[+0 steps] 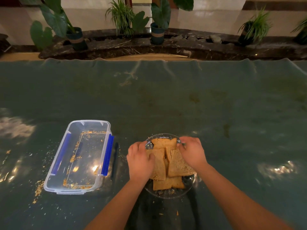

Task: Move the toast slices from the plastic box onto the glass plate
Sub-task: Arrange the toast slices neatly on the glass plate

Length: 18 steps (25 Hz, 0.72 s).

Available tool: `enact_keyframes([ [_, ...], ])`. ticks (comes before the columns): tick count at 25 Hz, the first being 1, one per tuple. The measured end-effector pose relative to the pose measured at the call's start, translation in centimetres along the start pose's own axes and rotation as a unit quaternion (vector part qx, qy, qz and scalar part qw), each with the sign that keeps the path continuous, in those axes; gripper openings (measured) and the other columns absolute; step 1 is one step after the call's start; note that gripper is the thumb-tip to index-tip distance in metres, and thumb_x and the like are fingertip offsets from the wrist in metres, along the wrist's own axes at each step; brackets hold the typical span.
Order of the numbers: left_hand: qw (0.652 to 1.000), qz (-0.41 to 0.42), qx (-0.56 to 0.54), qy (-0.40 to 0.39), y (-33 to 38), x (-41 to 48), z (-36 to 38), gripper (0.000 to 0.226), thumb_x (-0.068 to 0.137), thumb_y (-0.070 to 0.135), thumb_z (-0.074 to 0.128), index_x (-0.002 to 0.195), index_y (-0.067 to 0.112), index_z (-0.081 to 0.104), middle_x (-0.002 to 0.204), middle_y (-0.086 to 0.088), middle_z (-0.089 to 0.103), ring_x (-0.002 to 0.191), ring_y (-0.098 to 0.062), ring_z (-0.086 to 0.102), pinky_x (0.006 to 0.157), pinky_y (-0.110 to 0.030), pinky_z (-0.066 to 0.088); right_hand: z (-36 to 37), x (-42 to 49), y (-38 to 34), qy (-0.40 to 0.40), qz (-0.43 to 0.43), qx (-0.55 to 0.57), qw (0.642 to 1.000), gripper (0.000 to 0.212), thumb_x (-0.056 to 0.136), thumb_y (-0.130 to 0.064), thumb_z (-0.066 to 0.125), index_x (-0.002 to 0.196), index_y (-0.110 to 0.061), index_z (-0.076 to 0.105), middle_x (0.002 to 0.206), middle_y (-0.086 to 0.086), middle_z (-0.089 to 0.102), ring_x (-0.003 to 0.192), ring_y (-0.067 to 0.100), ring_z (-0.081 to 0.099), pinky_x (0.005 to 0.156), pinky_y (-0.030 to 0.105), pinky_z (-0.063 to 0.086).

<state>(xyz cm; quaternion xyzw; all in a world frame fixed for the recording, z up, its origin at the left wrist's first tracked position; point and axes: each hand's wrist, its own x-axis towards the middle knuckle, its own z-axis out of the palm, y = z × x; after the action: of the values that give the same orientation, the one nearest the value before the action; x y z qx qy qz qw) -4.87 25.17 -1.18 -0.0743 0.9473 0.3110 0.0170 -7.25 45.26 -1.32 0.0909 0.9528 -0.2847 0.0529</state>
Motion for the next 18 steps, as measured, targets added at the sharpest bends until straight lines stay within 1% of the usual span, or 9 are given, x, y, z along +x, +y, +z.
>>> enact_keyframes([
  [2,0.996,0.038,0.044,-0.061,0.7,1.7,0.0,0.038,0.088,0.022,0.053,0.125,0.019,0.058,0.116,-0.002,0.062,0.122,-0.025,0.048,0.108,-0.042,0.035,0.2,1.3,-1.3,-0.044,0.003,-0.05,0.998,0.028,0.095,-0.02,0.048,0.115,-0.011,0.063,0.099,0.007,0.073,0.115,0.029,0.047,0.083,0.038,0.05],
  [3,0.993,0.037,0.06,-0.096,0.9,2.4,0.2,0.035,0.088,0.022,0.049,0.122,0.019,0.058,0.109,-0.003,0.065,0.117,-0.027,0.052,0.105,-0.043,0.036,0.4,1.8,-1.7,-0.06,0.008,-0.07,0.996,0.028,0.094,-0.02,0.046,0.115,-0.011,0.062,0.094,0.008,0.073,0.113,0.029,0.048,0.082,0.038,0.051],
  [4,0.99,0.027,0.065,-0.126,0.9,2.9,0.3,0.035,0.088,0.022,0.046,0.121,0.019,0.058,0.105,-0.004,0.067,0.112,-0.029,0.055,0.102,-0.043,0.036,0.5,2.1,-1.9,-0.07,0.013,-0.081,0.994,0.028,0.093,-0.02,0.045,0.115,-0.011,0.061,0.092,0.009,0.072,0.112,0.03,0.049,0.083,0.039,0.051],
  [6,0.986,-0.009,0.041,-0.16,0.8,3.4,0.8,0.04,0.089,0.022,0.043,0.128,0.022,0.053,0.106,-0.002,0.069,0.111,-0.029,0.056,0.1,-0.045,0.034,0.9,2.5,-2.0,-0.076,0.022,-0.078,0.994,0.031,0.092,-0.02,0.045,0.118,-0.012,0.06,0.097,0.01,0.072,0.112,0.032,0.051,0.085,0.039,0.05],
  [9,0.986,-0.034,0.001,-0.164,0.3,3.7,1.2,0.051,0.089,0.022,0.044,0.14,0.027,0.045,0.117,0.005,0.068,0.116,-0.022,0.054,0.102,-0.044,0.028,1.3,2.7,-2.0,-0.077,0.027,-0.034,0.996,0.036,0.091,-0.018,0.046,0.127,-0.014,0.054,0.11,0.006,0.072,0.115,0.03,0.053,0.091,0.04,0.048],
  [12,0.988,-0.028,-0.012,-0.15,0.0,3.5,1.4,0.055,0.089,0.02,0.045,0.143,0.03,0.04,0.128,0.01,0.064,0.12,-0.018,0.053,0.104,-0.044,0.026,1.5,2.9,-1.5,-0.078,0.022,-0.02,0.997,0.032,0.092,-0.018,0.049,0.124,-0.017,0.055,0.114,-0.001,0.073,0.115,0.026,0.057,0.095,0.042,0.048],
  [16,0.989,-0.017,-0.007,-0.149,-0.3,3.1,1.6,0.058,0.089,0.02,0.044,0.145,0.034,0.034,0.126,0.01,0.064,0.116,-0.018,0.054,0.101,-0.044,0.026,1.6,2.7,-1.6,-0.079,0.02,0.002,0.997,0.036,0.094,-0.018,0.051,0.131,-0.02,0.053,0.127,-0.007,0.068,0.125,0.022,0.051,0.105,0.044,0.042],
  [18,0.986,-0.015,-0.019,-0.162,-0.2,3.1,1.4,0.058,0.088,0.019,0.044,0.143,0.036,0.035,0.123,0.01,0.063,0.117,-0.018,0.053,0.104,-0.047,0.026,1.2,2.2,-1.5,-0.078,0.012,0.015,0.997,0.037,0.095,-0.018,0.052,0.132,-0.019,0.053,0.127,-0.002,0.067,0.126,0.023,0.049,0.106,0.045,0.041],
])
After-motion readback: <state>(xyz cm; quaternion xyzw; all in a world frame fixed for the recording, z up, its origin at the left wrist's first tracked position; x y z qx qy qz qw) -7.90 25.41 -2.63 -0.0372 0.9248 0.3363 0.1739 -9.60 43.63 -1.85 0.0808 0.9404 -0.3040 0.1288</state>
